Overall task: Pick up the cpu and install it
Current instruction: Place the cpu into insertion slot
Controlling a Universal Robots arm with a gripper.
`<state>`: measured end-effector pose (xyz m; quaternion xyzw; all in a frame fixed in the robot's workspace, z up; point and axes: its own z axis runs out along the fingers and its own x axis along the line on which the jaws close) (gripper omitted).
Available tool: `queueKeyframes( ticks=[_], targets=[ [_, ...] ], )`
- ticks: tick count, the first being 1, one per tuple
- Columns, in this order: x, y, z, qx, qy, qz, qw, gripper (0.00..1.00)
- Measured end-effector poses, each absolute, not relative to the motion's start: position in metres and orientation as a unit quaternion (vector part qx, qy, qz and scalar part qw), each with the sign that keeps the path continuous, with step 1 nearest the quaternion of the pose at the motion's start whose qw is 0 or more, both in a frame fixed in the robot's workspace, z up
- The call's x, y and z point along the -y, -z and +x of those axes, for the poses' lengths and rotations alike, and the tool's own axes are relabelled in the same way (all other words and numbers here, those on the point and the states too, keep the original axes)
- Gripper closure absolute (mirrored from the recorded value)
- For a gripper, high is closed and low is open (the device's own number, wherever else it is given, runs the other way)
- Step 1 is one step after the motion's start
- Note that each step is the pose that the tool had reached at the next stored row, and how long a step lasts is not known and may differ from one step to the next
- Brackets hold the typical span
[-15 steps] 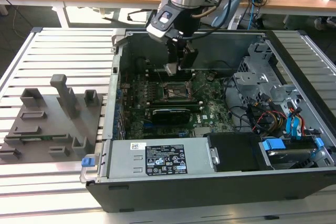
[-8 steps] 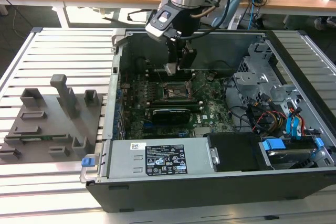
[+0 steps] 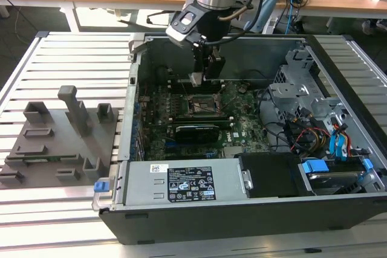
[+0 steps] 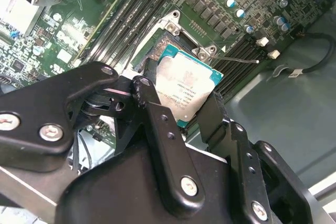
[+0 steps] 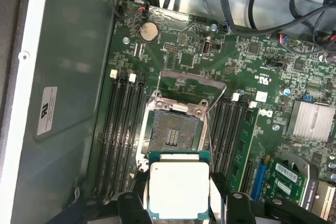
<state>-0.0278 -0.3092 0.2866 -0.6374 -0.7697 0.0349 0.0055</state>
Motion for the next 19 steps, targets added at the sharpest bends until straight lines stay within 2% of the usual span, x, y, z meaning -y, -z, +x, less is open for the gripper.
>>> queueKeyframes(
  ticks=[19],
  targets=[
    [0.3092,-0.2865,-0.0278,0.728,-0.035,-0.685,0.007,0.45]
  ],
)
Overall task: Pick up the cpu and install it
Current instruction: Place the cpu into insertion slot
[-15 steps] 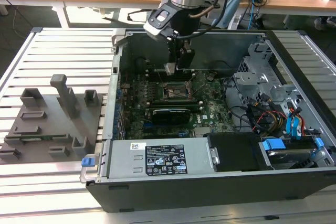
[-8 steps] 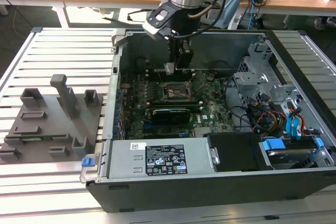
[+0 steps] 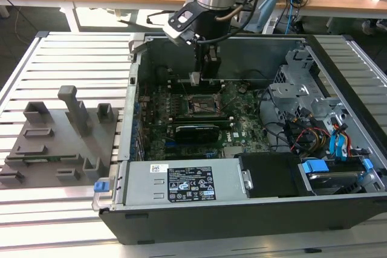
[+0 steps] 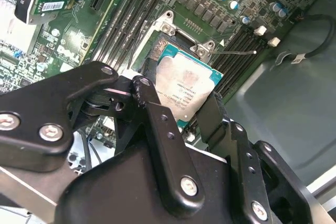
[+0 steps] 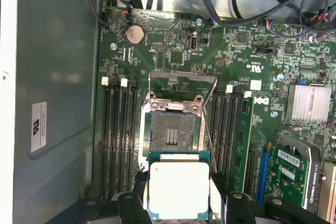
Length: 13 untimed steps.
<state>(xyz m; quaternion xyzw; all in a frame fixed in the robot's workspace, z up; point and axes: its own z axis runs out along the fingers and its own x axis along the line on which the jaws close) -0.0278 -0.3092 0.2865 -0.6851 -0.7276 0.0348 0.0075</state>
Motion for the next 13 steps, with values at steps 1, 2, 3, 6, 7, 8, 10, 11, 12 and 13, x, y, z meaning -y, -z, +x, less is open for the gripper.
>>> queueKeyframes(
  ticks=[1,2,3,6,7,8,10,11,12,13],
  targets=[
    [0.3092,-0.2864,-0.0278,0.725,-0.035,-0.688,0.008,0.45],
    [0.3092,-0.2864,-0.0278,0.723,-0.035,-0.690,0.008,0.45],
    [0.3092,-0.2864,-0.0278,0.719,-0.035,-0.695,0.008,0.45],
    [0.3092,-0.2863,-0.0278,0.701,-0.035,-0.712,0.009,0.45],
    [0.3092,-0.2863,-0.0278,0.697,-0.035,-0.716,0.009,0.45],
    [0.3092,-0.2863,-0.0278,0.692,-0.034,-0.721,0.009,0.45],
    [0.3092,-0.2863,-0.0278,0.681,-0.034,-0.732,0.010,0.45],
    [0.3092,-0.2863,-0.0278,0.676,-0.034,-0.736,0.010,0.45],
    [0.3092,-0.2863,-0.0278,0.672,-0.034,-0.740,0.010,0.45],
    [0.3092,-0.2863,-0.0278,0.664,-0.034,-0.747,0.010,0.45]
  ],
)
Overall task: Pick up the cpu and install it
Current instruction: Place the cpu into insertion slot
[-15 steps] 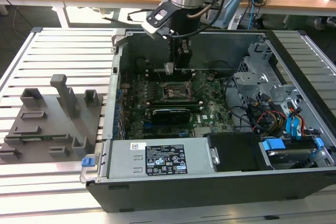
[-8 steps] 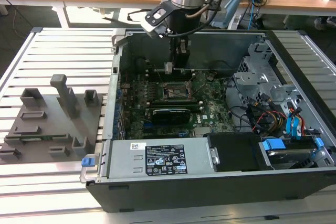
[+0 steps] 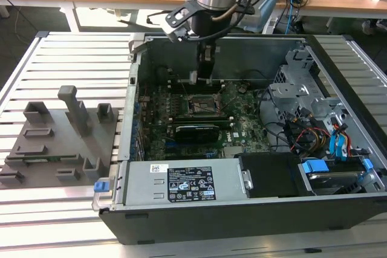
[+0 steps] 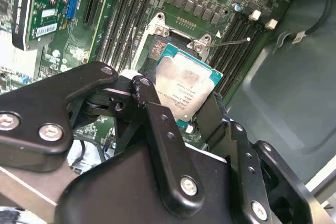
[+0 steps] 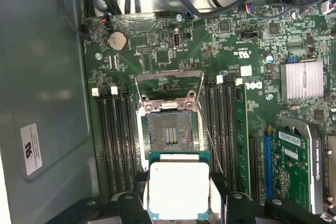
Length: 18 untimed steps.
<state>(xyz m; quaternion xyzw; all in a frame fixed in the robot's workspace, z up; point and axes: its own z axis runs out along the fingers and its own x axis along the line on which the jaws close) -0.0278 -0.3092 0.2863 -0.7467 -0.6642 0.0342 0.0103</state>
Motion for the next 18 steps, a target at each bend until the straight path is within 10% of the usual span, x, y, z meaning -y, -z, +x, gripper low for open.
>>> queueKeyframes(
  ticks=[18],
  targets=[
    [0.3092,-0.2859,-0.0278,0.600,-0.033,-0.799,0.013,0.45]
  ],
)
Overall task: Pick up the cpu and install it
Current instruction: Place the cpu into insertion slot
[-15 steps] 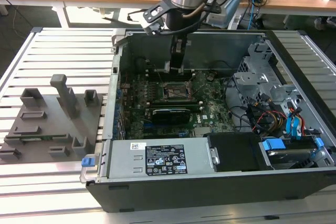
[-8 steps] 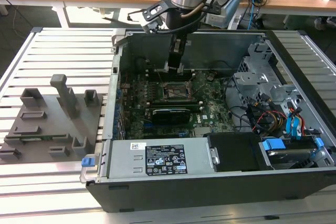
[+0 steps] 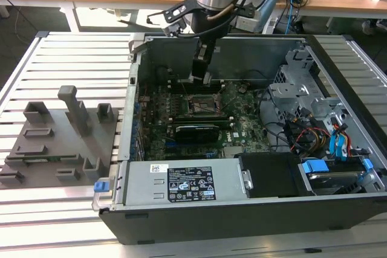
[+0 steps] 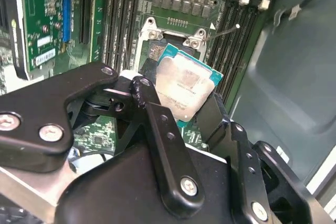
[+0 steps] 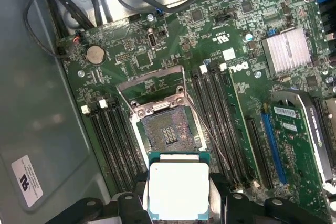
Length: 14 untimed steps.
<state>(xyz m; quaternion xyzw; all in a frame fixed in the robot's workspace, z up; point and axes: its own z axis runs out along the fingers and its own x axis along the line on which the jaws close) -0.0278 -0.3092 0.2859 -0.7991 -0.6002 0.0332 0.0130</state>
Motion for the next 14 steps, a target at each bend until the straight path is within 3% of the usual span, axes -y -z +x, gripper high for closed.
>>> queueKeyframes(
  ticks=[14],
  targets=[
    [0.3092,-0.2845,-0.0278,0.731,-0.035,-0.681,0.007,0.45]
  ],
)
